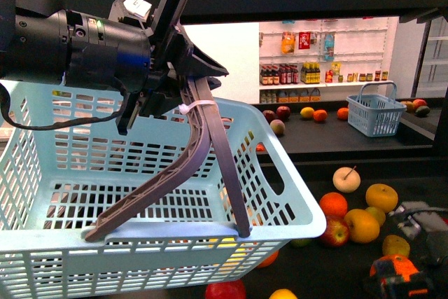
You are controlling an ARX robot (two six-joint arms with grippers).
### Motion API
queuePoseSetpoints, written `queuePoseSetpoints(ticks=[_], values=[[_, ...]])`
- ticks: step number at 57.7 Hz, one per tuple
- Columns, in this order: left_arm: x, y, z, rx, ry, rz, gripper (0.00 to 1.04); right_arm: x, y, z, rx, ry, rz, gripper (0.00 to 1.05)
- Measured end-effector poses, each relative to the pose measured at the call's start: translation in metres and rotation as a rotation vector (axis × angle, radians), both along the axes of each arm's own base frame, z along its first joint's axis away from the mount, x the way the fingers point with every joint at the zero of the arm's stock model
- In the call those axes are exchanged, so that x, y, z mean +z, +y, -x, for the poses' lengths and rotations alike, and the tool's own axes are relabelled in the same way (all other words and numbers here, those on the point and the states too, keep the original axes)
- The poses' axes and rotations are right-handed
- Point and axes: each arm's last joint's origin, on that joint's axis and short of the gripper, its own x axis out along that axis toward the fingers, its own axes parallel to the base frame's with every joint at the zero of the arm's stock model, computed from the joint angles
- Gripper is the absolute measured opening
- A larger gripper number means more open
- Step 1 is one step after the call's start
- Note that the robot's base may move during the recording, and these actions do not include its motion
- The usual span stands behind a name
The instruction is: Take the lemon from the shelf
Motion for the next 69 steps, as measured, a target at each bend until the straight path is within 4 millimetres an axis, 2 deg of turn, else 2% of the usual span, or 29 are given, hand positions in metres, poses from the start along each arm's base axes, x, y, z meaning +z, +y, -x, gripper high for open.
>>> queuePoseSetpoints(ticks=[5, 18, 24, 29, 50, 69], values=[[0.0, 0.0, 0.0, 0.0, -0.001, 0.0, 0.13, -0.021, 0.02, 0.004, 0.099, 0.04, 0.01, 0.97], [0.0, 0.0, 0.0, -0.001, 0.0, 0.0, 0.13, -0.055, 0.069, 0.008, 0.336, 0.074, 0.085, 0.97], [0.0, 0.0, 0.0, 0.001, -0.001, -0.001, 0.13, -0.069, 0.087, 0.002, 0.389, 0.057, 0.126, 0.97], [0.0, 0.0, 0.0, 0.0, -0.001, 0.0, 0.13, -0.08, 0.099, -0.011, 0.409, 0.009, 0.198, 0.97], [0.0, 0.0, 0.0, 0.0, 0.0, 0.0, 0.13, -0.104, 0.122, -0.044, 0.426, -0.046, 0.261, 0.97], [0.0, 0.0, 0.0, 0.0, 0.0, 0.0, 0.13, -0.113, 0.129, -0.074, 0.412, -0.066, 0.27, 0.97]])
